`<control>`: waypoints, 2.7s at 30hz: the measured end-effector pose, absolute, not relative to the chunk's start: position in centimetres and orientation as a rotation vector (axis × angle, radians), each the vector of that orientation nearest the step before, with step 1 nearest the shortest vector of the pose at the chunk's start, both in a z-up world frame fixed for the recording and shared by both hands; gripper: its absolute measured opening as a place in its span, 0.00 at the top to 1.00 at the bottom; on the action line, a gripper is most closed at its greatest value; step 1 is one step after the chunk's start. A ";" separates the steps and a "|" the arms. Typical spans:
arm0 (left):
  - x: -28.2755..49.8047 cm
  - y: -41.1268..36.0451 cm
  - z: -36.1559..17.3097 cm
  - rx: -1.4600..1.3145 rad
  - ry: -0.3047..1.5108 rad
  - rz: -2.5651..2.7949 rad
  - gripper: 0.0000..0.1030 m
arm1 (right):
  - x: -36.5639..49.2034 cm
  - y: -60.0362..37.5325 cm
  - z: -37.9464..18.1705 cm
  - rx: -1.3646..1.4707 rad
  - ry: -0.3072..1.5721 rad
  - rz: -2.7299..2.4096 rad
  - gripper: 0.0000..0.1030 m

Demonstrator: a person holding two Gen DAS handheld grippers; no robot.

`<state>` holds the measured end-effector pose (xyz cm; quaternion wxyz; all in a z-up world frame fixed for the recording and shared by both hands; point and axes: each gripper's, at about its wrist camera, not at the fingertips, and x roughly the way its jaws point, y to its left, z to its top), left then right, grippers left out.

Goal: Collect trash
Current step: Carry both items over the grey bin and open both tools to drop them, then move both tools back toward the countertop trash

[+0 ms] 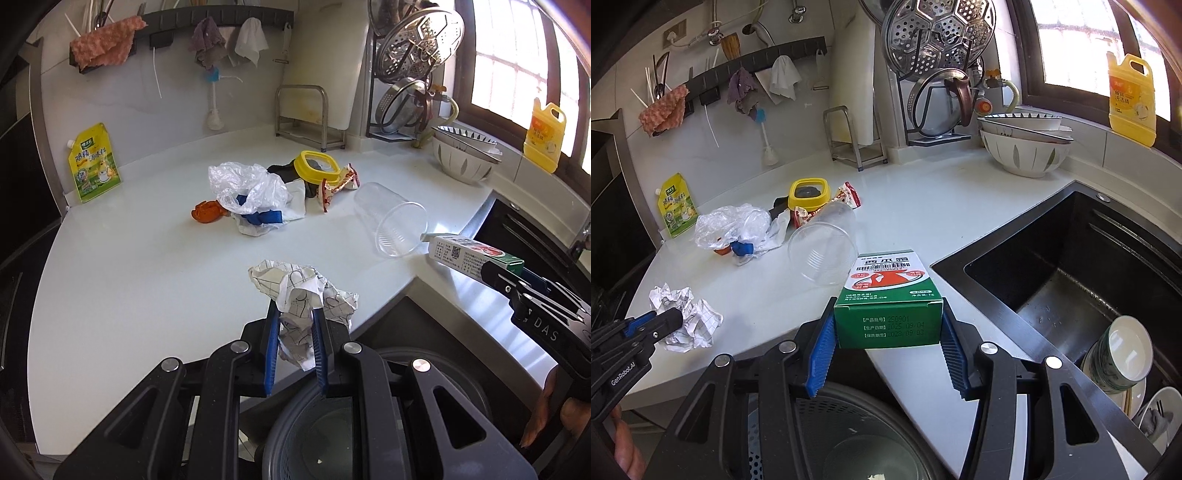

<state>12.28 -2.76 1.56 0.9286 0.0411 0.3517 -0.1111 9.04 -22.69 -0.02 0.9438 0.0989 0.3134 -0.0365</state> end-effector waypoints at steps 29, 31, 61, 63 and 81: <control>1.8 -3.8 -3.6 0.103 0.839 -0.265 0.84 | -4.5 -18.9 -5.0 0.225 0.774 0.029 0.51; 1.7 -4.0 -4.2 0.107 0.849 -0.264 0.84 | -4.8 -18.8 -5.5 0.223 0.783 0.028 0.51; 2.2 -3.7 -7.1 0.110 0.936 -0.249 0.70 | -4.7 -18.0 -8.0 0.208 0.871 0.069 0.51; 2.1 -3.6 -7.1 0.108 0.931 -0.243 0.59 | -4.7 -18.1 -8.0 0.211 0.870 0.069 0.51; 2.1 -2.5 -7.2 0.080 0.925 -0.220 0.37 | -4.7 -18.4 -8.1 0.222 0.854 0.066 0.43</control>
